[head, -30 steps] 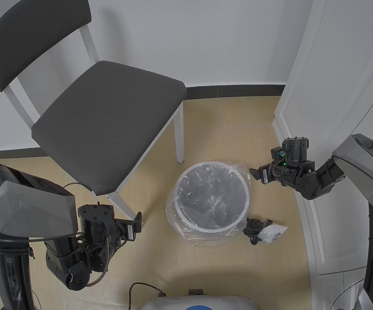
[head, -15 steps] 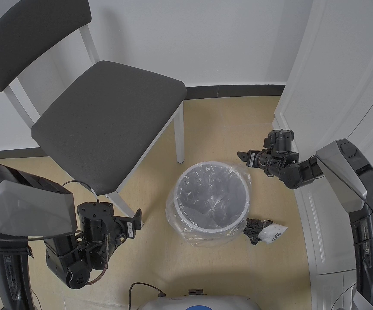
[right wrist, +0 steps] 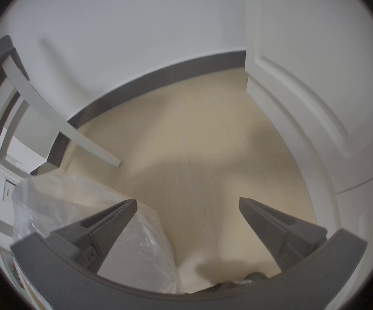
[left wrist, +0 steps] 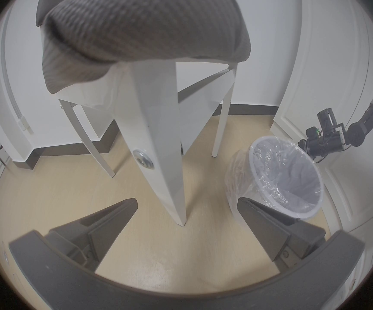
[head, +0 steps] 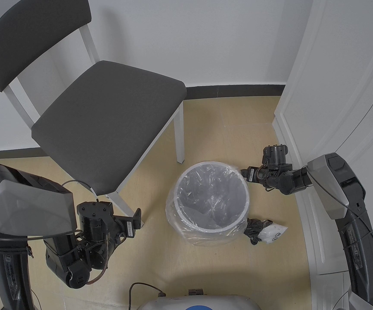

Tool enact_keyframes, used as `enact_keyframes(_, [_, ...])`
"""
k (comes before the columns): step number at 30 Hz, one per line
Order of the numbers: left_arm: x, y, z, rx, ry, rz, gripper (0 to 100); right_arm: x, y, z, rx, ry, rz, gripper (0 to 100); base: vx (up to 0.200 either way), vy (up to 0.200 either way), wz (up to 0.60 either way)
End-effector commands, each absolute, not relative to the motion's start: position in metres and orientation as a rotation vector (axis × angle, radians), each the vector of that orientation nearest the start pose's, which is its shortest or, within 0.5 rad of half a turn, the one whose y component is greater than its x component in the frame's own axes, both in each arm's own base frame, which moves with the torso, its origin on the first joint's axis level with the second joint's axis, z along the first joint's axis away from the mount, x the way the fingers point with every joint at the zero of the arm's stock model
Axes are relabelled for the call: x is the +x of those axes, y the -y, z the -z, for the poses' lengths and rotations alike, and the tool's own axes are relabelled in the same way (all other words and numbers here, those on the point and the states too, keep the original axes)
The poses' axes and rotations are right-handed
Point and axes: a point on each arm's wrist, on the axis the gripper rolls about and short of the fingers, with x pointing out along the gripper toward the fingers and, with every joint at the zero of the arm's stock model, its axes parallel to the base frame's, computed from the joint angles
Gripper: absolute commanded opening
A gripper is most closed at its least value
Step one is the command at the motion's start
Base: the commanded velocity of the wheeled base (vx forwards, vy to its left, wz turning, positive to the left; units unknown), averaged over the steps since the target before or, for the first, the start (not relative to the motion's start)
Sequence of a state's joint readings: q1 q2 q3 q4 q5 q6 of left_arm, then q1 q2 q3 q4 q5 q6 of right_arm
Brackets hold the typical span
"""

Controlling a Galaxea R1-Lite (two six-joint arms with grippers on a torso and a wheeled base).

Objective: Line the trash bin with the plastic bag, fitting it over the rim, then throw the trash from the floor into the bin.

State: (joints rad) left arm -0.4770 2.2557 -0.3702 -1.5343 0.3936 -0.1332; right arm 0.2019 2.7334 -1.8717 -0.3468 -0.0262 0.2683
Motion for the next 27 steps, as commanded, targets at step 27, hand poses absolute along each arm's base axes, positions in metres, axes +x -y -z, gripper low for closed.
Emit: enact_keyframes(27, [0.260,0.193,0.008,0.097,-0.313,0.292,100,0.533,-0.086,0.065,0.286,-0.605,-0.101,100,0.000,0.000,0.00])
